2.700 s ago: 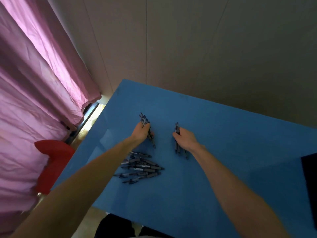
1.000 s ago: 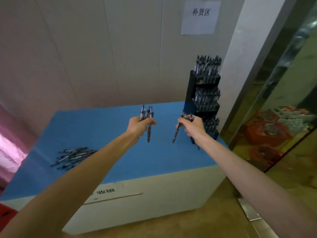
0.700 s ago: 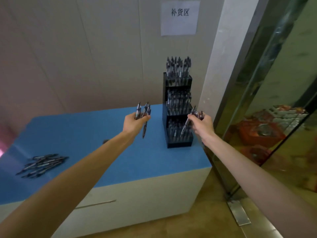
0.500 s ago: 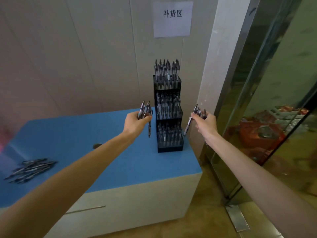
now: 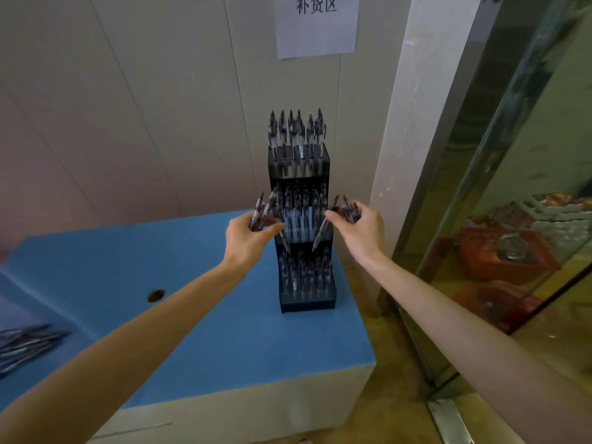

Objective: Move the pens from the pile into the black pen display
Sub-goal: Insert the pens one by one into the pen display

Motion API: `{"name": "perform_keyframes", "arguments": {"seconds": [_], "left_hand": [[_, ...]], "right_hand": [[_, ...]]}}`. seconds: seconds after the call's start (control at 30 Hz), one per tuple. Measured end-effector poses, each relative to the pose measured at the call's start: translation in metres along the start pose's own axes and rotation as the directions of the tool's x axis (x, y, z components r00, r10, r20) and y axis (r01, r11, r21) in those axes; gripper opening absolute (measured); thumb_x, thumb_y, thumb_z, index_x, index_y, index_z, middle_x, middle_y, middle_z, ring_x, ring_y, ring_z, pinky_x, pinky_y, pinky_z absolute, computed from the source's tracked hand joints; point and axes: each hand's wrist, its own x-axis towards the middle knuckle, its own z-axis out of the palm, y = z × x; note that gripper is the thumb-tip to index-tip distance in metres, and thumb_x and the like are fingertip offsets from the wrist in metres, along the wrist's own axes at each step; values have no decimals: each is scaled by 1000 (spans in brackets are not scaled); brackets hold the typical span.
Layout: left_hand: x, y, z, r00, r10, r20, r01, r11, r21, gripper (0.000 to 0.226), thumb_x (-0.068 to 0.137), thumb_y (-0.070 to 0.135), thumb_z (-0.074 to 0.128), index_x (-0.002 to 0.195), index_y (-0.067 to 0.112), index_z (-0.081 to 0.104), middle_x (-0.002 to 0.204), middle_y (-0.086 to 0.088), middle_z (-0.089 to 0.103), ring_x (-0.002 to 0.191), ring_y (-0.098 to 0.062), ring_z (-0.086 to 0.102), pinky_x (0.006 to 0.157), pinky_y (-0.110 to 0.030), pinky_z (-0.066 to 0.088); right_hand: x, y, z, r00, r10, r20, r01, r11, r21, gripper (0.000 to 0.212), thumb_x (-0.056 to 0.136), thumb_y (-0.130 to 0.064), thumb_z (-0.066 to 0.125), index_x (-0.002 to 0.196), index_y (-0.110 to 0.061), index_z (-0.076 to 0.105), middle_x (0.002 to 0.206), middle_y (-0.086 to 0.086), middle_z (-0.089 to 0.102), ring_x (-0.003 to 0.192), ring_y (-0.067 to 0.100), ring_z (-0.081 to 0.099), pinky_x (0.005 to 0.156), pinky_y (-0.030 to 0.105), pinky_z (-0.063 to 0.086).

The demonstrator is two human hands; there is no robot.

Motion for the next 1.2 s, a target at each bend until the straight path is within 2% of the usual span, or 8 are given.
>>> {"name": "perform_keyframes", "arguments": {"seconds": [0.1, 0.2, 0.43, 0.73, 0.9, 1.0, 1.07, 1.2], "left_hand": [[12, -15, 7, 999, 35, -3, -35, 999, 31, 13, 88, 28, 79, 81, 20, 72, 46, 9, 32, 44, -14, 24, 44, -26, 29], [20, -31, 13, 997, 76, -3, -75, 996, 52, 15, 88, 31, 79, 85, 18, 72, 49, 5, 31, 46, -17, 24, 44, -28, 27], [24, -52, 23, 998, 55, 16, -56, 996, 73, 14, 88, 25, 79, 84, 15, 71, 44, 13, 39, 43, -10, 24, 44, -22, 26], [24, -64, 31, 994, 101, -33, -96, 989, 115, 10, 89, 24, 78, 86, 18, 71, 50, 15, 44, 46, -11, 28, 47, -23, 29], [21, -65, 38, 995, 92, -29, -87, 988, 129, 7, 89, 20, 79, 89, 20, 72, 56, 23, 54, 44, -9, 38, 50, -13, 31], [21, -67, 40, 996, 80, -41, -74, 989, 127, 6, 89, 20, 79, 91, 20, 73, 57, 24, 55, 44, -8, 40, 50, -14, 32], [20, -67, 42, 995, 82, -56, -74, 989, 132, 7, 89, 19, 79, 93, 19, 74, 57, 24, 54, 45, -7, 41, 51, -13, 32], [14, -67, 42, 991, 86, -103, -74, 990, 116, 7, 89, 19, 78, 94, 17, 74, 54, 21, 49, 45, -7, 39, 50, -14, 31]], "right_hand": [[8, 15, 12, 995, -88, 54, 94, 989, -113, 31, 90, -35, 76, 71, -14, 64, 64, 5, 60, 58, 16, 52, 55, 29, 39], [12, 29, 17, 983, -154, 104, 171, 971, -170, 33, 91, -37, 75, 63, -32, 57, 54, -6, 50, 50, 12, 43, 50, 27, 32], [18, 58, 30, 935, -197, 294, 285, 912, -295, 16, 92, -33, 75, 96, -18, 80, 56, -15, 61, 46, 10, 52, 45, 22, 38], [19, 85, 35, 915, -168, 367, 277, 923, -268, 15, 92, -30, 76, 92, -16, 80, 59, -8, 65, 48, 12, 53, 46, 33, 42], [22, 90, 32, 893, -132, 431, 276, 916, -290, 12, 93, -32, 74, 92, -22, 81, 53, -13, 59, 45, 10, 49, 45, 25, 35], [29, 85, 33, 878, -102, 468, 284, 897, -338, 33, 94, -32, 72, 63, -38, 63, 46, -13, 50, 41, 11, 46, 43, 23, 31], [33, 78, 38, 865, -54, 499, 302, 850, -432, 47, 94, -30, 70, 53, -31, 48, 44, -8, 48, 40, 12, 46, 42, 25, 32], [31, 67, 44, 838, 13, 546, 336, 777, -533, 29, 96, -37, 66, 72, -20, 67, 58, -3, 63, 50, 14, 58, 45, 29, 44]]}}
